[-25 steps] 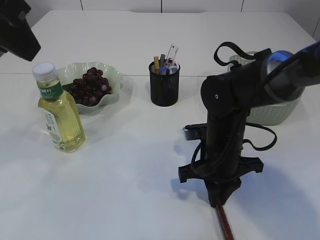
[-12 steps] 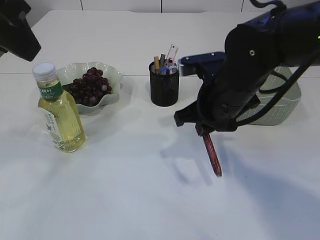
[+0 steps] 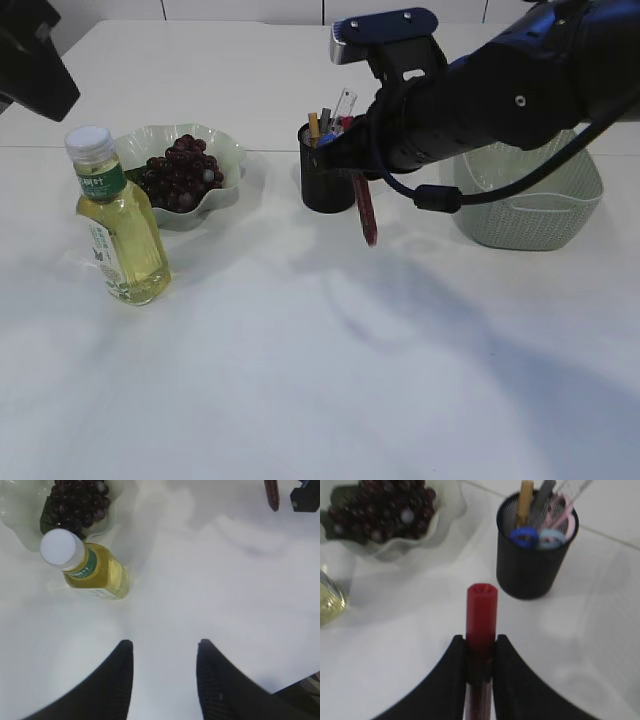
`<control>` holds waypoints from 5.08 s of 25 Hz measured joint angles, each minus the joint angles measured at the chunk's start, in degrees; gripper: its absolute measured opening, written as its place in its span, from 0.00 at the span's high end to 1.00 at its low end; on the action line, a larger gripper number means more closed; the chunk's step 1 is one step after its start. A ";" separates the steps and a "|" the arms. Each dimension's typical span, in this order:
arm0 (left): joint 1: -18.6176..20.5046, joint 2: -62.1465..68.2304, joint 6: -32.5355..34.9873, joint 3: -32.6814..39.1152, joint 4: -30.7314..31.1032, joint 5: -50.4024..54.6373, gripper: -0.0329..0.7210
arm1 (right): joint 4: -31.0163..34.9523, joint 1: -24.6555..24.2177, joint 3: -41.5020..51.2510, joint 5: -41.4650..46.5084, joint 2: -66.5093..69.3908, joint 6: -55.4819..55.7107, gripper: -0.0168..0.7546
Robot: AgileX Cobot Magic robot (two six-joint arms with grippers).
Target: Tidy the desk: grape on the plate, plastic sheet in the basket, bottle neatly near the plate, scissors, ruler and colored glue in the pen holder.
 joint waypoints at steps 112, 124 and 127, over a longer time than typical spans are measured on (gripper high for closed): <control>0.00 -4.68 12.98 0.00 -19.56 -10.98 0.54 | 11.40 -6.15 -31.28 54.28 -0.48 -9.57 0.56; 0.00 -11.71 12.98 0.00 -18.86 -0.41 0.50 | 17.71 -0.93 -9.82 54.53 -26.39 -12.06 0.36; 0.00 -12.10 12.98 0.00 -19.49 0.11 0.50 | 21.07 -0.81 -6.50 54.61 -32.79 -12.06 0.36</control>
